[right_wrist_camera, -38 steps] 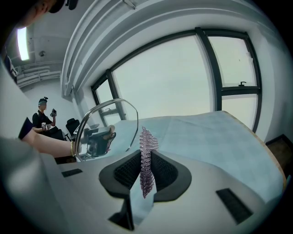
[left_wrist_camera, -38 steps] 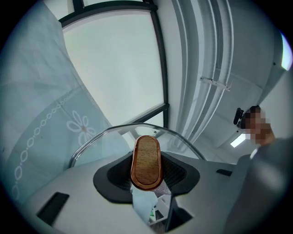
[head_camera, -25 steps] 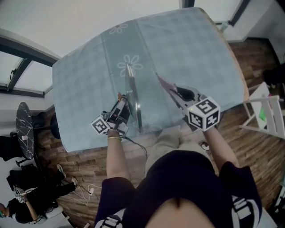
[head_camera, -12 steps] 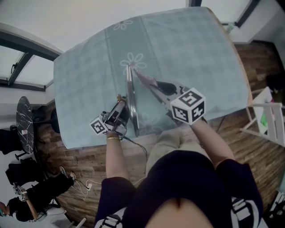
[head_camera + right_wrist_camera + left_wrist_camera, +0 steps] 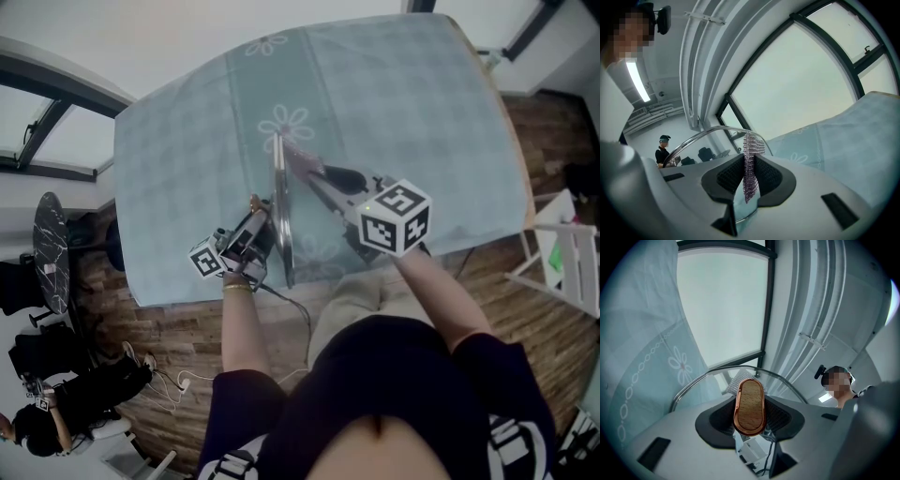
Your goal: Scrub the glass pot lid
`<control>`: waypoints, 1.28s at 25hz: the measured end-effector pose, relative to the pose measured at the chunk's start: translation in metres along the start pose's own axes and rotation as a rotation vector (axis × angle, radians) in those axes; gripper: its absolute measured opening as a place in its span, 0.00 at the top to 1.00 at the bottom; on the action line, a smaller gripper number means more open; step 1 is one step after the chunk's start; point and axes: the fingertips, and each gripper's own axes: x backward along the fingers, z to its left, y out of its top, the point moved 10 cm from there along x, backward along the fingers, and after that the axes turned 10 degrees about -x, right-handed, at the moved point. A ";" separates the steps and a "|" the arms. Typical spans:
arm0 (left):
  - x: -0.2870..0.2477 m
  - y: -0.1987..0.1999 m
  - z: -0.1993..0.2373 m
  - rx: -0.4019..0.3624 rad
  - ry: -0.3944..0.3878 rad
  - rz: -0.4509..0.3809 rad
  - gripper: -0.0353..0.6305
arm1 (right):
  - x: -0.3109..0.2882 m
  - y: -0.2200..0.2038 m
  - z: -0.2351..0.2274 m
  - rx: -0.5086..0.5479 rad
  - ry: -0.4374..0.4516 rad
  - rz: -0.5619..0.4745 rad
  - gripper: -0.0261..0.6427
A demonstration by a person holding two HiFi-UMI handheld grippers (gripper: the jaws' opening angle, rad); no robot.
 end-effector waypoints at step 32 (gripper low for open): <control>0.002 -0.002 -0.003 -0.011 0.009 -0.015 0.70 | 0.012 -0.024 0.036 -0.025 0.324 0.054 0.86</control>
